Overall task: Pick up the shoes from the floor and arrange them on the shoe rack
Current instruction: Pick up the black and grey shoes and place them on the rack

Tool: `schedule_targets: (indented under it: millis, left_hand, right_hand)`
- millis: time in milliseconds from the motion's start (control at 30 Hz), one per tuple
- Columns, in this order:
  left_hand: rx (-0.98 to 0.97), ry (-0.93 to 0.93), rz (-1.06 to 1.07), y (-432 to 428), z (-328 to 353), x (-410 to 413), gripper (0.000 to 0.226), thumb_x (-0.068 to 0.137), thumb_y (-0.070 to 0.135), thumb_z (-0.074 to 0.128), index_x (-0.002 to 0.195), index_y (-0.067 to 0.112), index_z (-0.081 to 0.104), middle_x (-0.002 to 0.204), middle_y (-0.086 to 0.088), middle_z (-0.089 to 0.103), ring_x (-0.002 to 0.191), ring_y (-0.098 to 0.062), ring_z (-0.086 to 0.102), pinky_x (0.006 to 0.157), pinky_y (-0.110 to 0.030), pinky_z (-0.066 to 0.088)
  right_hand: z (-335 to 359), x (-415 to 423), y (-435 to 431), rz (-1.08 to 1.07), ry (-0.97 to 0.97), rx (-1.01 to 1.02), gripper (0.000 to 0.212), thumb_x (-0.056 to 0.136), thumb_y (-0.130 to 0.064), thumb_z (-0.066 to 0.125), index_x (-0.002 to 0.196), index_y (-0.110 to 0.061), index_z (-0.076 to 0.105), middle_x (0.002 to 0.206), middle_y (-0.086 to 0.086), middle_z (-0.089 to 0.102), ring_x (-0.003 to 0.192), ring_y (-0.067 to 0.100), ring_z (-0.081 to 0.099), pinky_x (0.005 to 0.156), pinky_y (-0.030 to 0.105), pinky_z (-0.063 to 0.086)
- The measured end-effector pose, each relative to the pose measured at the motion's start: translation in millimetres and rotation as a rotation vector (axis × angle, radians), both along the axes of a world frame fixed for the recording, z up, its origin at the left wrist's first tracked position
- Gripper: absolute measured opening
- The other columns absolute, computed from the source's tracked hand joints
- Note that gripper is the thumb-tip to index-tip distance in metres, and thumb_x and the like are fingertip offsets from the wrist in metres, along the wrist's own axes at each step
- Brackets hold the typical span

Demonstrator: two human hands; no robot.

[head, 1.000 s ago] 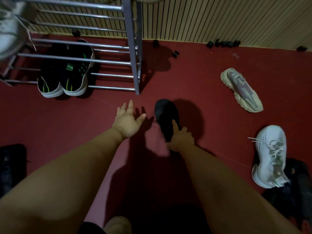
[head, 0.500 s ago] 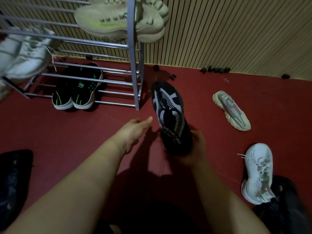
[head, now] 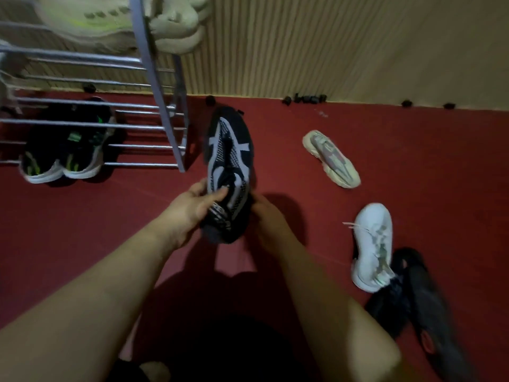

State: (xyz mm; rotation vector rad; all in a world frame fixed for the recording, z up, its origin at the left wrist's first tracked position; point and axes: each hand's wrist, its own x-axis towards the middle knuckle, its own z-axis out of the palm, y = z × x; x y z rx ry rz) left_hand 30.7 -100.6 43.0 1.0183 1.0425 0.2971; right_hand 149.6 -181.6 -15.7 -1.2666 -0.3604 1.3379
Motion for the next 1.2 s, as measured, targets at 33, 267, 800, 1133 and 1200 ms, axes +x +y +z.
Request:
schedule_targets:
  millis: [33,267,800,1133,1200]
  left_hand:
    - [0.006,-0.033,-0.009,-2.5,-3.4,3.6,0.043,0.090,0.011,0.058,0.132,0.011,0.051,0.114,-0.009,0.067,0.098,-0.020,0.065,0.090,-0.030,0.050]
    - [0.019,-0.064,-0.222,-33.0,-28.4,49.8,0.039,0.093,0.009,0.051,0.132,0.014,0.052,0.119,-0.008,0.066,0.104,-0.019,0.066,0.087,-0.028,0.054]
    - [-0.073,-0.069,-0.540,-153.1,-63.7,175.4,0.049,0.087,0.006,0.062,0.132,0.023,0.053,0.110,-0.001,0.066,0.099,-0.017,0.064,0.097,-0.035,0.047]
    - [0.112,0.007,-0.742,-189.9,-105.3,209.2,0.086,0.083,0.017,0.070,0.147,0.040,0.019,0.118,0.014,0.049,0.113,-0.010,0.049,0.103,-0.032,0.040]
    - [0.150,-0.008,-0.802,-190.3,-114.1,206.4,0.096,0.083,0.017,0.070,0.143,0.053,0.004,0.115,0.020,0.050,0.110,-0.004,0.050,0.099,-0.027,0.040]
  right_hand:
    - [-1.2,2.6,-5.5,0.003,-0.080,-0.021,0.039,0.088,0.000,0.048,0.111,-0.026,0.066,0.105,0.004,0.071,0.098,0.025,0.063,0.092,0.040,0.047]
    - [-28.2,43.9,-61.4,-0.132,-0.224,-0.157,0.049,0.082,-0.004,0.047,0.131,-0.004,0.054,0.128,0.014,0.059,0.118,0.027,0.055,0.110,0.044,0.037]
    - [-95.9,152.0,-344.5,-0.367,-0.665,-1.486,0.078,0.087,-0.039,0.056,0.149,-0.024,0.011,0.154,0.013,0.017,0.142,0.034,0.015,0.112,0.047,0.021]
    - [-131.7,198.7,-387.6,-0.044,-0.674,-1.607,0.102,0.086,-0.048,0.060,0.148,-0.031,-0.018,0.160,0.007,-0.008,0.147,0.032,-0.006,0.119,0.048,0.006]
    - [-134.8,203.7,-389.0,-0.042,-0.700,-1.625,0.107,0.082,-0.058,0.060,0.148,-0.029,-0.018,0.160,0.010,-0.001,0.147,0.031,-0.003,0.119,0.048,0.005]
